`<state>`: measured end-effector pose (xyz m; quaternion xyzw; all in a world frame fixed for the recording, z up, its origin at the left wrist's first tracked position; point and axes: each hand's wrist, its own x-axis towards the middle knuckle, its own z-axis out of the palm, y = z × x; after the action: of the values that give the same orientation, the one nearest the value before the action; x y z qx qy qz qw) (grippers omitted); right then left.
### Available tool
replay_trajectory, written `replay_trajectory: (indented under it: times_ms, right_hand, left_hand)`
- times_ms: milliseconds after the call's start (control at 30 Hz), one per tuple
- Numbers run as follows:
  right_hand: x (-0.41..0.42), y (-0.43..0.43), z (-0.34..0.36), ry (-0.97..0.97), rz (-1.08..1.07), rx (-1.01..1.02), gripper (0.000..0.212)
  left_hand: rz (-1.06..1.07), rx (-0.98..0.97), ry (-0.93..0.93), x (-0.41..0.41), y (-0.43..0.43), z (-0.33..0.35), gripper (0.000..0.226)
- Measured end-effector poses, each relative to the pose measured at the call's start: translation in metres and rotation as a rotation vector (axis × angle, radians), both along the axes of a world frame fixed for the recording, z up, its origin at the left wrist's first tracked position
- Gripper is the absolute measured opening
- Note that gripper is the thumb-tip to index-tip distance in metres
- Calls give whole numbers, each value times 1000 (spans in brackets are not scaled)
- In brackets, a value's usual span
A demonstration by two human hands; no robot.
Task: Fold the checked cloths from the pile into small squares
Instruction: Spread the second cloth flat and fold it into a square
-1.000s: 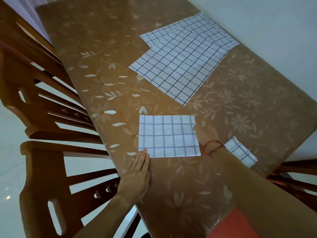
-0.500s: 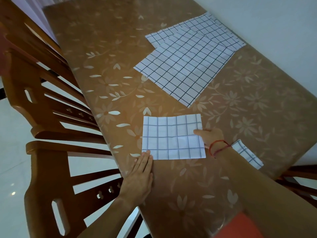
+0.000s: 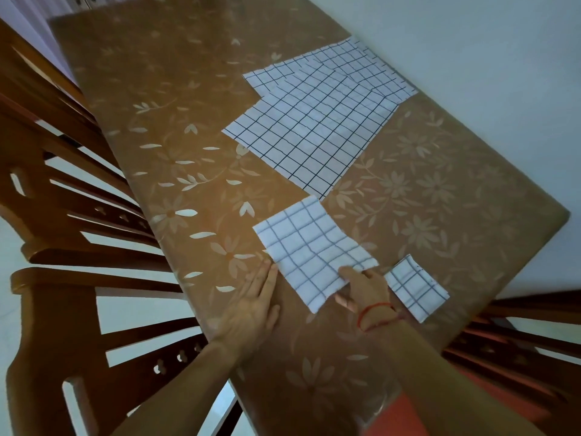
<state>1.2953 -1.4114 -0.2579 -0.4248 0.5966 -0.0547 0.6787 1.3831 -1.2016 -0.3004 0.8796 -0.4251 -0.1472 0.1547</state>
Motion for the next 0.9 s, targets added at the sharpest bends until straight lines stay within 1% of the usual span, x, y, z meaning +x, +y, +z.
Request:
replay_trajectory:
  times_ms: [67, 167, 267, 333, 400, 433, 500, 533, 600, 633, 667, 700, 733, 767, 800, 833, 867, 900]
  right_hand:
    - [-8, 12, 4, -3, 14, 58, 14]
    - [-18, 27, 12, -31, 33, 141, 10]
    - [-29, 37, 14, -54, 98, 159, 11]
    - [-38, 38, 16, -79, 200, 153, 13]
    - [-46, 33, 16, -57, 376, 100, 17]
    - [-52, 29, 13, -5, 501, 37, 19]
    - [-61, 23, 12, 89, 694, -165, 18]
    - [-67, 23, 11, 125, 731, -275, 21]
    - [-82, 17, 1, 159, 716, -397, 29]
    - [-86, 19, 7, 225, 799, -371, 32]
    - [-94, 19, 8, 290, 876, -330, 39]
    - [-99, 18, 2, 293, 958, -370, 61]
    - [-99, 15, -2, 261, 959, -587, 72]
    - [-96, 14, -1, 201, 878, -759, 58]
    - [-95, 13, -5, 203, 899, -903, 34]
    - [-92, 9, -13, 140, 939, -1037, 34]
    - [-88, 10, -14, 94, 985, -1094, 42]
    - [-85, 9, -15, 62, 1003, -1104, 45]
  left_hand:
    - [-32, -13, -3, -7, -8, 0, 75]
    - [-51, -42, 9, -13, -13, -2, 73]
    - [-43, -15, 11, -13, -14, -7, 72]
    - [-51, -4, 2, -14, -11, -8, 67]
    - [-54, 22, -20, -15, -6, -7, 65]
    - [-51, 28, -27, -16, -4, -5, 66]
    - [-58, 26, -50, -19, 0, -1, 68]
    - [-71, 48, -73, -21, 2, 3, 71]
    - [-76, 102, -119, -26, 7, 9, 83]
    - [-73, 86, -109, -29, 10, 10, 85]
    - [-88, 48, -98, -31, 14, 8, 88]
    - [-98, 14, -75, -33, 18, 5, 90]
    - [-105, 1, -79, -35, 22, 2, 92]
    - [-105, -4, -80, -36, 26, 0, 94]
    - [-109, -7, -80, -37, 29, -1, 95]
    - [-109, -13, -61, -37, 31, -1, 94]
    - [-108, -16, -50, -38, 33, 0, 93]
    - [-100, -27, -46, -38, 34, 0, 91]
